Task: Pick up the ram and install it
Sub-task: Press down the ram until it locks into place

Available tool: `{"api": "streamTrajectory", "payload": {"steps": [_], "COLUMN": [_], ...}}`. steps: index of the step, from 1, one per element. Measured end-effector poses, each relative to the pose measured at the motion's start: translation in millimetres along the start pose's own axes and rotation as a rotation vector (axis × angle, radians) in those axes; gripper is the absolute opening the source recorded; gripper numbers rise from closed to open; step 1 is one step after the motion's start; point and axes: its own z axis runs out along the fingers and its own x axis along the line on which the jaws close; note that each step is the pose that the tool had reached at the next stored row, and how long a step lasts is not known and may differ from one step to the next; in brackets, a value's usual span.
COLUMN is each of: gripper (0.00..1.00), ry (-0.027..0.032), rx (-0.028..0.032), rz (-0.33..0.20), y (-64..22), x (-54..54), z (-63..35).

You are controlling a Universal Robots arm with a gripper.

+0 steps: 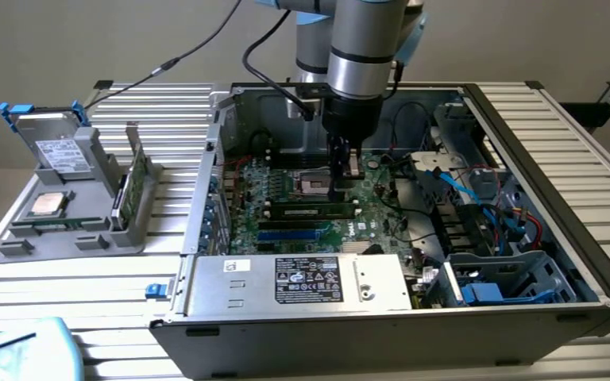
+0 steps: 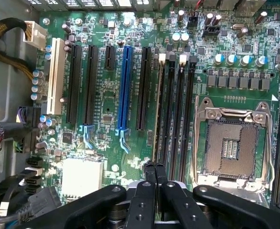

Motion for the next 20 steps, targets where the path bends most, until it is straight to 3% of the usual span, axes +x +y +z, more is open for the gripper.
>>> {"api": "streamTrajectory", "payload": {"steps": [20], "gripper": [0.10], "ry": [0.0001], "rx": [-0.0001], "rz": [0.000], "y": [-8.1], "x": [-1.3], "z": [9.8]}}
